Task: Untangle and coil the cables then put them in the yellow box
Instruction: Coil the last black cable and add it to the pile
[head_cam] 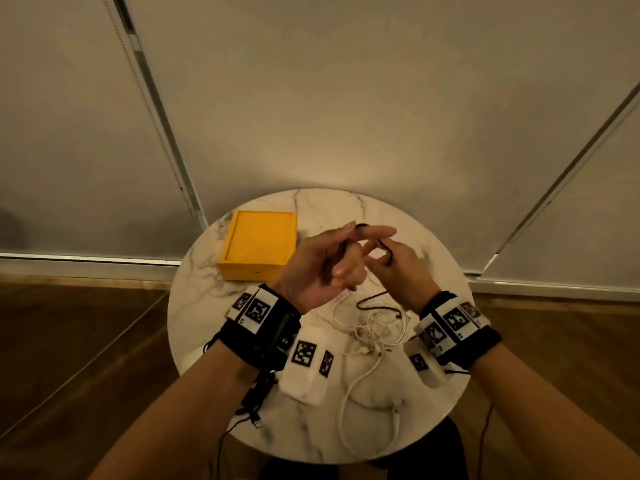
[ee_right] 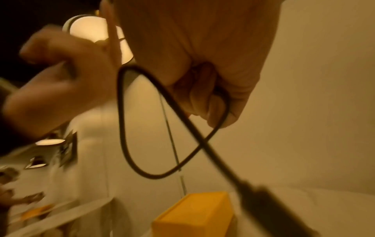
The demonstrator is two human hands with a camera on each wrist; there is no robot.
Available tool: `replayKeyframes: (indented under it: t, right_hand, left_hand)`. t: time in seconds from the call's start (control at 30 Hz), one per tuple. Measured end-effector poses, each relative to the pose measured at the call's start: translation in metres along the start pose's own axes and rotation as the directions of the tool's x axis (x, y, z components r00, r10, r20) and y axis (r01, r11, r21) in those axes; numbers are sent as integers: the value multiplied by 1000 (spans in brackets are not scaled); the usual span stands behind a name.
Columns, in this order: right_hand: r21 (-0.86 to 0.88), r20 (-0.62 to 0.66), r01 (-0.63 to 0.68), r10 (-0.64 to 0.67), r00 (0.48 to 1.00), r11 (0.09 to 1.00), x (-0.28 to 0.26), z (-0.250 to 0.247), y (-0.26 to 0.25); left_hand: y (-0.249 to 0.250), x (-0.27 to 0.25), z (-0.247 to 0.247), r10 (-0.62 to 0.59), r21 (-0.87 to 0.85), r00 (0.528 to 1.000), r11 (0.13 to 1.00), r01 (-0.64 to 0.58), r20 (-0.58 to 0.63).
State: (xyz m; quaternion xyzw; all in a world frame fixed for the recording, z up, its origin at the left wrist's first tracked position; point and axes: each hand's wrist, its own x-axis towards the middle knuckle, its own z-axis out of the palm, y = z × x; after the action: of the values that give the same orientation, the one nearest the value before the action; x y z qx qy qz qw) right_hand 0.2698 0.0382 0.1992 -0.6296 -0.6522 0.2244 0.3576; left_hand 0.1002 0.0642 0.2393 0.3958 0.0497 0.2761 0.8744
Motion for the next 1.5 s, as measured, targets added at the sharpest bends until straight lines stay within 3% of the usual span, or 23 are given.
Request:
replayKeyframes:
  t: [0.1, 0.17, 0.27, 0.37, 0.5, 0.63, 0.73, 0.8, 0.87, 0.93, 0.97, 1.0, 1.07, 1.13, 1.2, 1.27, 1.37, 1.5]
  right_hand:
    - [-25, 89, -7, 9, 996, 1000, -20, 36, -12]
    - [133, 144, -68, 49, 988, 989, -33, 54, -17]
    - [471, 190, -256, 187, 964, 844, -49, 69, -19]
    - [559, 255, -314, 201, 946, 768, -71, 76, -19]
    - [506, 370, -327, 142, 918, 798, -105, 87, -16]
    - [373, 485, -222, 15, 874, 901, -126, 94, -12]
    - [201, 616, -19, -111, 779, 979, -141, 97, -13]
    - [150, 679, 55, -143, 720, 987, -154, 103, -16]
    - [113, 705, 110, -158, 692, 987, -167, 109, -17]
    - [69, 685, 172, -171, 708, 983, -169, 108, -14]
    - [63, 655, 188, -183, 733, 980, -166, 103, -12]
    - [77, 626, 180, -188, 757, 981, -161, 95, -10]
    - [119, 589, 147, -189, 785, 982, -150, 76, -6]
    - [112, 564, 152, -189, 803, 982, -141, 60, -2]
    - [94, 527, 135, -164, 834, 986, -136, 52, 5]
    - [114, 489, 92, -137, 862, 989, -132, 48, 11]
    - [238, 408, -35, -67, 910, 971, -126, 46, 14]
    - [426, 312, -170, 32, 950, 889, -119, 54, 10]
  left_hand:
    - [1, -2, 7, 87, 11, 993, 996, -87, -84]
    - [-3, -9, 1, 116, 102, 986, 989, -104, -121]
    - [-9, -26, -14, 172, 185, 964, 973, -135, -202]
    - [-10, -41, -28, 240, 190, 916, 964, -186, -323]
    - [-11, -58, -43, 309, 76, 811, 946, -314, -496]
    - [-30, -76, -46, 281, 45, 746, 946, -320, -604]
    - [-52, -92, -47, 192, -70, 671, 936, -344, -716]
    - [-66, -101, -46, 155, -98, 650, 937, -336, -744]
    - [-80, -107, -45, 143, -51, 676, 964, -259, -723]
    - [-89, -115, -47, 162, 188, 724, 981, -45, -671]
    - [-91, -119, -47, 171, 374, 764, 922, 98, -622]
    - [-93, -125, -49, 149, 538, 801, 809, 238, -579]
    - [-91, -135, -48, 11, 683, 835, 582, 442, -550]
    - [-91, -145, -46, -170, 668, 824, 508, 544, -541]
    - [-92, -153, -44, -280, 679, 831, 480, 555, -481]
    - [-97, -159, -38, -345, 650, 840, 531, 543, -419]
    - [-102, -160, -26, -378, 509, 865, 701, 500, -329]
    - [-109, -155, -18, -223, 313, 921, 893, 325, -321]
